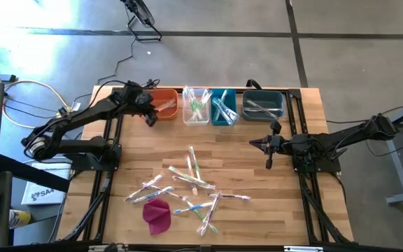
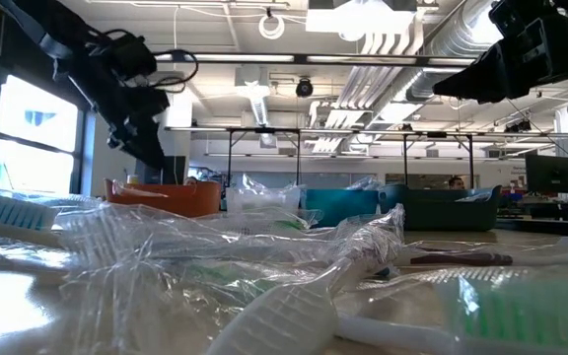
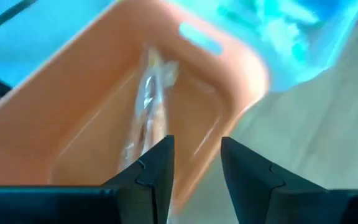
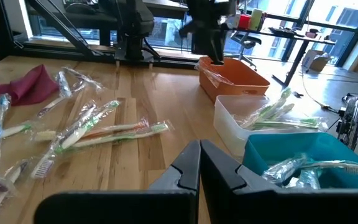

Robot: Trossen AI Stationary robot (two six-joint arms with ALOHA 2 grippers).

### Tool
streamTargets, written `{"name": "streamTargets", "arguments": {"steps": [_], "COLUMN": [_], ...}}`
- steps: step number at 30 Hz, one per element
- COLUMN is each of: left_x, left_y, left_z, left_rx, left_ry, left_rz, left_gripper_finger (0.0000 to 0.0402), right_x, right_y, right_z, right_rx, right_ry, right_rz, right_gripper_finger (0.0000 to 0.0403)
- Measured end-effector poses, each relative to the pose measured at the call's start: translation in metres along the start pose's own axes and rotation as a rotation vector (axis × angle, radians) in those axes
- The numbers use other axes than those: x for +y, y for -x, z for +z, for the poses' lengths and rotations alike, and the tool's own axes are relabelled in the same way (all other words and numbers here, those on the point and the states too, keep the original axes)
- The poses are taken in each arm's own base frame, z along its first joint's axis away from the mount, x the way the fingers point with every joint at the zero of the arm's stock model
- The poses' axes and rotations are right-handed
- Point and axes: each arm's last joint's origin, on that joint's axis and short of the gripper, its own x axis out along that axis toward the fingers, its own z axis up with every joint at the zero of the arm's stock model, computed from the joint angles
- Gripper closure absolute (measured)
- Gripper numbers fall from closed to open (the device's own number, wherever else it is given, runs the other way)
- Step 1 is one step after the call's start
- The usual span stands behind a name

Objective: Pick & Place Toothbrushes
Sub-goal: Put the purple toothbrush into the green bin

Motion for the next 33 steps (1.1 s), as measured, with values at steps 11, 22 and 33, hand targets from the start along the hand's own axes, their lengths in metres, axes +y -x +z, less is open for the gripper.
{"name": "streamTargets", "arguments": {"steps": [11,22,33], "left_x": [-0.036,-0.109,-0.138], "left_y": [0.036,0.051,0.064], "left_z": [0.002,0.001,-0.005], "left_rx": [-0.12,-0.193,-0.227], "left_ry": [-0.081,-0.258,-0.356], "left_rz": [-0.271,-0.599,-0.742], "left_gripper_finger": [0.0274,0.0274,0.0274], "right_x": [0.0,0.0,0.0], "right_y": [0.0,0.0,0.0], "right_z": [0.0,0.0,0.0], "right_rx": [0.0,0.0,0.0], "right_ry": [-0.002,-0.003,-0.003], "right_rz": [0.0,0.0,0.0], "right_gripper_finger": [0.0398,0.0398,0.0398]}}
